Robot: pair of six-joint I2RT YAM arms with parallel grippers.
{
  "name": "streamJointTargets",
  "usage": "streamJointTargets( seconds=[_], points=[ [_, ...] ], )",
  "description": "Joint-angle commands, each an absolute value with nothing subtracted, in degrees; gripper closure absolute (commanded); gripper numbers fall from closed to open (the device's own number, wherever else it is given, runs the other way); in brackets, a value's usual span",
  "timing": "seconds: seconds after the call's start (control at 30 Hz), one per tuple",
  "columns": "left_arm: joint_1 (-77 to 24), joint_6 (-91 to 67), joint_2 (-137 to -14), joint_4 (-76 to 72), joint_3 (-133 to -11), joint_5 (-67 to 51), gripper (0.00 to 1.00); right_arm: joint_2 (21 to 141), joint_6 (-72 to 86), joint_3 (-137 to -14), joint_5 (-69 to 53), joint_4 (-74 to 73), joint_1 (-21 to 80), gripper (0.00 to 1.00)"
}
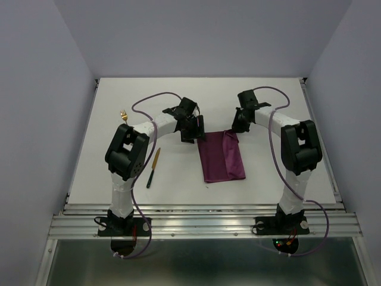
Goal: Fold the napkin into a case and place the utensils inside
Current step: Pick up the 2/3-rectangle-folded napkin from the center of the board.
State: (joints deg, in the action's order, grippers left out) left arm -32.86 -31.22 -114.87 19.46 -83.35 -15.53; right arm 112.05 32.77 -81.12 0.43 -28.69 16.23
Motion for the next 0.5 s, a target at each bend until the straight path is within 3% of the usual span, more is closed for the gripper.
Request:
streamJointTargets(
  seconds=[0.0, 0.23, 0.47],
  points=[
    [-32.2, -32.4, -113.2, 18.5, -82.4, -12.3, 0.31, 113.7, 31.7, -82.8, 0.5, -29.8, 16.7, 0.88],
    [-31.8, -33.8, -115.9, 17.0, -82.4, -13.0, 0.36, 115.3, 33.1, -81.4, 1.1, -29.5, 16.7, 0.89],
    [-31.8, -36.0, -118.9, 16.0, -82.9, -13.6, 0.52, 115.2, 35.8, -78.9, 1.4, -28.5, 16.7, 0.89]
  ],
)
